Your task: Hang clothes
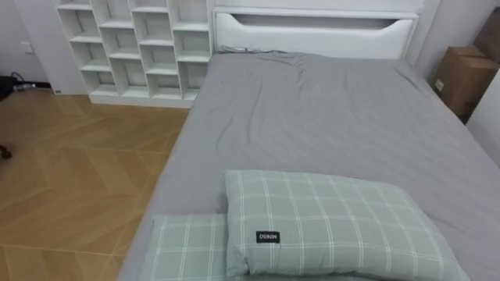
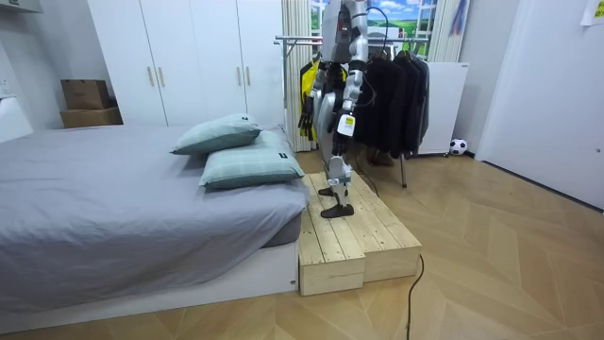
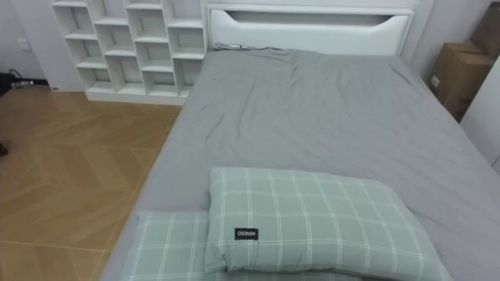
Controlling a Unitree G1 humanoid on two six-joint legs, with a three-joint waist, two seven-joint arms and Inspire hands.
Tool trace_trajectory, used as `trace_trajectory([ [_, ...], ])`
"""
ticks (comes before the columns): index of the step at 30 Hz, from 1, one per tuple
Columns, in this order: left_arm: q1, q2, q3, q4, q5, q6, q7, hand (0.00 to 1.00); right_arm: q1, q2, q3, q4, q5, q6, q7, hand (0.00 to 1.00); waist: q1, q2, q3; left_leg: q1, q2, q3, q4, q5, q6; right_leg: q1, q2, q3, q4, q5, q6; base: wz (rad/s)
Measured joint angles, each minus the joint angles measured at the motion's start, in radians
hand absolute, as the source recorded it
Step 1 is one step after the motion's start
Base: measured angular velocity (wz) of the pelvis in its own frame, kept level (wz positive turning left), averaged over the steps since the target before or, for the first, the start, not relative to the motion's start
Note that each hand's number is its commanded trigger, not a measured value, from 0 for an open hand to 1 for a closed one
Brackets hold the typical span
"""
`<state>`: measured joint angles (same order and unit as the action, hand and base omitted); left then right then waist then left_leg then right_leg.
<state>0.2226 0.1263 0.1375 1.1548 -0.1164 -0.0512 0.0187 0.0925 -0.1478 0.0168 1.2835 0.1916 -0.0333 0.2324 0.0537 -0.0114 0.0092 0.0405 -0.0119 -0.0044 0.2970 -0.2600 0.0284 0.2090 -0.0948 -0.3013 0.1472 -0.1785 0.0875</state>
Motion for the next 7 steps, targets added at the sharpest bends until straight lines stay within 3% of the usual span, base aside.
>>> trace_trajectory([
  [7, 0.002, 0.0, -0.004, 0.0, 0.001, 0.0, -0.009, 0.0, 0.004, 0.0, -0.002, -0.003, 0.008, -0.001, 0.0, 0.0, -0.023, 0.008, -0.0036, 0.002, 0.0, 0.002, 0.0, 0.0, 0.0, 0.002, 0.0, 0.0, 0.002, 0.0, 0.0, 0.0],
])
